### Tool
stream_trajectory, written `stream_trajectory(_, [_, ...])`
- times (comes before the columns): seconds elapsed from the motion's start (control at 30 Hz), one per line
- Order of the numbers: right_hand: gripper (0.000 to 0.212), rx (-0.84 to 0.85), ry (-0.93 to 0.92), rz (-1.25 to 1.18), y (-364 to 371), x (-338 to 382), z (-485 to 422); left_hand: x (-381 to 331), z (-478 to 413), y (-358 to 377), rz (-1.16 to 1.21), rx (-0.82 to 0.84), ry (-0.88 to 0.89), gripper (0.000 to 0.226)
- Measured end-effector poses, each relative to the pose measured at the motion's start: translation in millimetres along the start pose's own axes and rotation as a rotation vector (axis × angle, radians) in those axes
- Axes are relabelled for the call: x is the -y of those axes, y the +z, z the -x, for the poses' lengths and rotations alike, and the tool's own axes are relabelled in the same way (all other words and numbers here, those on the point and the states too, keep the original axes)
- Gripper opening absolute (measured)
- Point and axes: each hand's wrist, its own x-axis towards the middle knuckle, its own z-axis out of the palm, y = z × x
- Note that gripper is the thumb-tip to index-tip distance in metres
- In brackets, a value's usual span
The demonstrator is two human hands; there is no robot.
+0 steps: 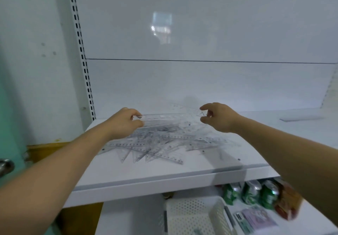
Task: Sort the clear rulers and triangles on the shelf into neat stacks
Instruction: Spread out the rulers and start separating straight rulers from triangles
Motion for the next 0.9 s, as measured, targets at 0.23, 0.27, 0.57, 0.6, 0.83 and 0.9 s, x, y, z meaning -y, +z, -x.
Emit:
stream_trajectory(0.23, [0.041,-0.096,0.084,0.017,-67,-106,66,-122,-5,68,0.068,-0.014,0.16,0.035])
stream_trajectory(0.27, [0.042,-0.099,0.109,0.032,-78,-125,78,-143,-6,83,0.073,0.001,0.171,0.036])
stream_trajectory(0.57, [0.044,-0.127,0.318,0.236,-156,-282,187,-315,-29,207,-0.04,0.168,0.338,0.042])
stream_trajectory(0.6, [0.043,-0.137,0.335,0.252,-163,-296,194,-330,-35,218,-0.057,0.175,0.349,0.042])
stream_trajectory(0.83, [0.043,-0.164,0.417,0.232,-176,-374,201,-386,-87,273,-0.135,0.207,0.349,0.032])
stream_trajectory(0.9, [0.043,-0.154,0.425,0.223,-176,-393,188,-390,-106,284,-0.187,0.23,0.33,0.035])
